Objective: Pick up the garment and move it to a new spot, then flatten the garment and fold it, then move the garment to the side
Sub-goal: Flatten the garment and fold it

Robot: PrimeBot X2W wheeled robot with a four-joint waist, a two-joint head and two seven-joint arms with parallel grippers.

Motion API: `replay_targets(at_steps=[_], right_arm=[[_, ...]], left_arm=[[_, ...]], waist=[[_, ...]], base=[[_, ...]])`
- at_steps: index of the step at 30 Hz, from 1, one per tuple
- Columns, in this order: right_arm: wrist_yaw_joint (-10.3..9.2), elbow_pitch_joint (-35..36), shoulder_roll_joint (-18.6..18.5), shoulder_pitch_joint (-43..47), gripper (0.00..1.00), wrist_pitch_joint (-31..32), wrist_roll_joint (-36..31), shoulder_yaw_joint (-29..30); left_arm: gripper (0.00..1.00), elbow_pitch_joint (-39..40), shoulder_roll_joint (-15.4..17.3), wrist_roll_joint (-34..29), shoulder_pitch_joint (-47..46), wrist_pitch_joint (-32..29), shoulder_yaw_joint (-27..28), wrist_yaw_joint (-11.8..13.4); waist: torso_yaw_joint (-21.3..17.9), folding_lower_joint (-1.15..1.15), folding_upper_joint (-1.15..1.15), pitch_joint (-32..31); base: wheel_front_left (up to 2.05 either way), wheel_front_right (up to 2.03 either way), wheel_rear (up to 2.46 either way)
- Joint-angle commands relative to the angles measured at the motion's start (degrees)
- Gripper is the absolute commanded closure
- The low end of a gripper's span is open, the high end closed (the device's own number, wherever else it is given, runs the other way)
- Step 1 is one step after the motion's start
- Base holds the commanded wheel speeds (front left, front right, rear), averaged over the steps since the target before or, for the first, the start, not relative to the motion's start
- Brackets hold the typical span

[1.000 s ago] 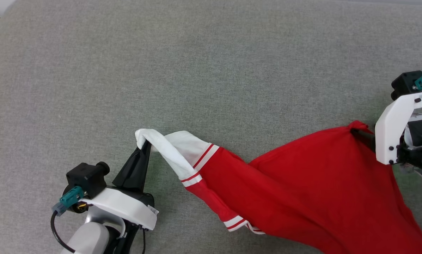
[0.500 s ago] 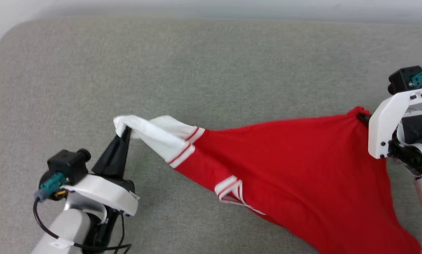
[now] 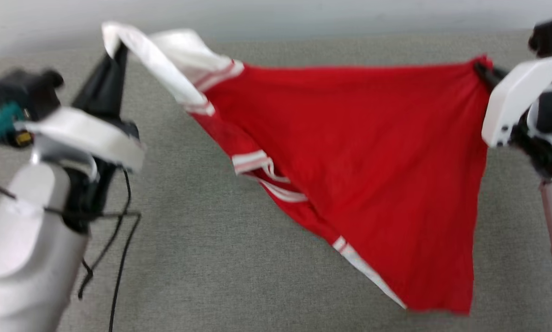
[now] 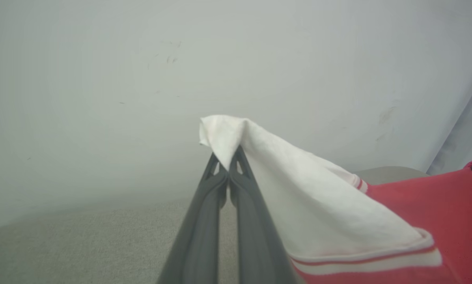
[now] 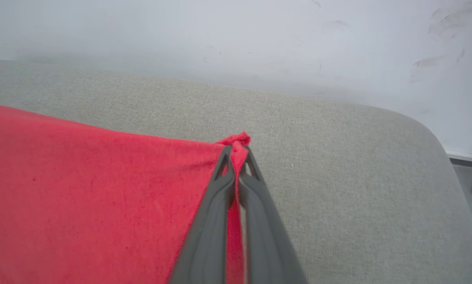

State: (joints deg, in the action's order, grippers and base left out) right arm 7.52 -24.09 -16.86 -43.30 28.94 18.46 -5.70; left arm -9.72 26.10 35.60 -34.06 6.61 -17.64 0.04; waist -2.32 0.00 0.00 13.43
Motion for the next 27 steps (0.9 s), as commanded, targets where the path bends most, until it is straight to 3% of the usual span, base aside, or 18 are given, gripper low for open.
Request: replay_targets(at_steps=[1,17,27], right_arm=[[-0.06,-0.13,0.87,-3.41,1.00,-1.57,-1.06,0.96],[-0.08,-5.89,3.91,-32.07,1.00,-13.69,-9.89,7.64],[-0.07,-10.72,5.45,-40.55,1.00,-17.33,-11.04,7.33]], left_arm=[[1.00,-1.45,0.55,0.01,-4.22,-1.03,0.51,-0.45],[1.00,-17.20,2.98,-3.66,-41.02,-3.25,2.01,-2.90],[1.00,-24.31,2.97,-3.98,-51.88,-3.40,1.29,-4.52]], waist=[[-0.90,0.00,0.00,1.74],[-2.76,0.00,0.00,12.43],[-2.75,0.00,0.00,19.32]], base=[[0.00,0.00,0.00],[0.00,0.00,0.00],[0.00,0.00,0.00]])
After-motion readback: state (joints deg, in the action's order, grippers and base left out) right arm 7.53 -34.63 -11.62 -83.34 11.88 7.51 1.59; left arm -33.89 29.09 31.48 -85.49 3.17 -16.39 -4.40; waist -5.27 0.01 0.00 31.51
